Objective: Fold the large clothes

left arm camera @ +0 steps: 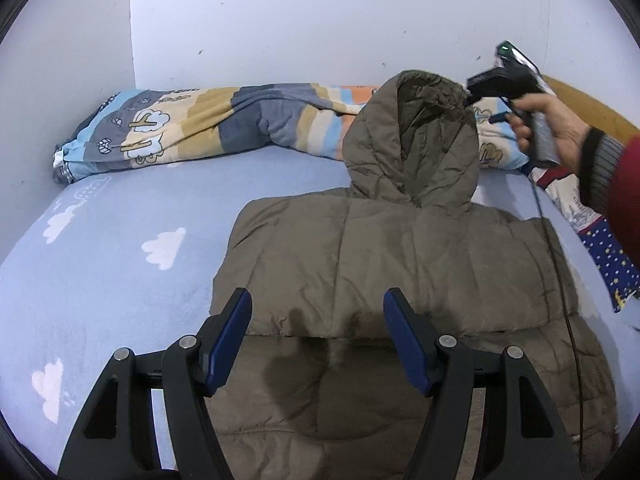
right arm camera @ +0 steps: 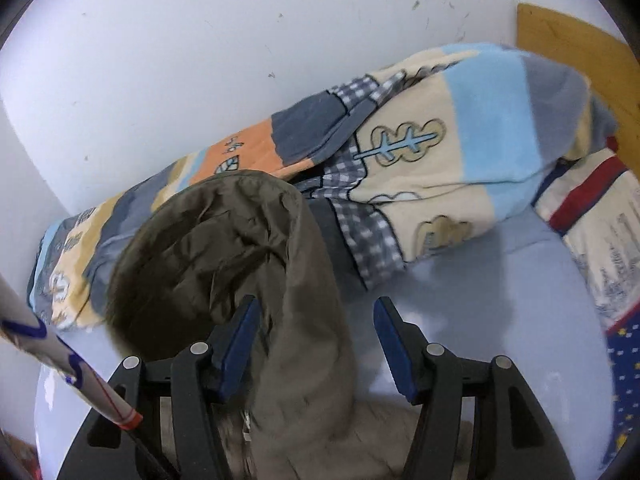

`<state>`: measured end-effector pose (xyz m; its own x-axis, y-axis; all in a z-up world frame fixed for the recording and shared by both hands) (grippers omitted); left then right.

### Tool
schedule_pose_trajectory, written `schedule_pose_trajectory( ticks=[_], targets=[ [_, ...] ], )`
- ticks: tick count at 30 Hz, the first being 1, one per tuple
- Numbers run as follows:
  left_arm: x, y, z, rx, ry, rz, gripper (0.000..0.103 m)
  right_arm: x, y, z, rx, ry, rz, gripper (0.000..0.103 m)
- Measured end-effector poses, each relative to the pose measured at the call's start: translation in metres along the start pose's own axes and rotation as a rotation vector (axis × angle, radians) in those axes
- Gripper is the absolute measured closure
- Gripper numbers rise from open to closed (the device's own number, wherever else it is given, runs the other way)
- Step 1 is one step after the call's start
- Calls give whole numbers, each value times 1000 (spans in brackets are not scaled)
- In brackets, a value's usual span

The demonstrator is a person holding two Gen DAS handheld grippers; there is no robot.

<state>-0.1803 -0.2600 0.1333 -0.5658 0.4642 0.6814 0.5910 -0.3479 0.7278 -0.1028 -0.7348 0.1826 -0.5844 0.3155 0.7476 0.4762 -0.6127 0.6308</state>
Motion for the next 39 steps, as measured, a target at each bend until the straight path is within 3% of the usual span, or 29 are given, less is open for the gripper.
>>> schedule_pose_trajectory(
  ticks=[4, 5, 6, 7, 11, 18, 23, 26, 29, 32, 34, 39],
  targets=[
    [-7, -2, -1, 0, -8, 23, 36, -32, 12, 13, 4, -95, -48, 39],
    [-8, -3, -2, -5, -6, 26, 36, -43, 12, 16, 12, -129, -26, 48],
    [-7, -4, -3, -9, -2, 27, 36, -48, 11, 17, 11, -124, -10, 98],
    [-7, -3, -4, -9, -3, 29, 36, -52, 8, 18, 18, -125, 9, 98],
    [1, 0, -4, 9, -22, 9, 36, -15, -4, 22, 60, -189, -83, 98],
    [17, 7, -5, 36, -53, -10, 36, 93, -42, 24, 124, -58, -154, 98],
    [28, 14, 2, 80, -68, -36, 36, 169, -118, 31, 189, 42, -189, 98],
    [32, 18, 9, 108, -77, -52, 36, 202, -187, 23, 193, 61, -173, 98],
    [32, 19, 10, 140, -86, -57, 36, 203, -246, 4, 188, 30, -132, 98],
    [26, 18, 1, 128, -100, -44, 36, 163, -281, -15, 230, -52, -76, 98],
    [21, 18, -7, 105, -100, -47, 36, 130, -291, -25, 246, -67, 7, 98],
    [1, 24, -29, 74, -146, -59, 36, 115, -300, -23, 310, -93, -3, 98]
  ],
)
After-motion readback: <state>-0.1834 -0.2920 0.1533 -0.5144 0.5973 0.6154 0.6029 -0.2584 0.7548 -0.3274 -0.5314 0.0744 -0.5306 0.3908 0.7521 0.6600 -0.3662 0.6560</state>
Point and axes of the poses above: each gripper's, at about its wrist camera, not at the fingertips, and x roughly against the way its jaws point, z to its left, y to its top, the point moved 2 cm from there along -x, roughly the way its jaws point, and after that the axes turned 3 degrees about x, right-handed, at the moved point
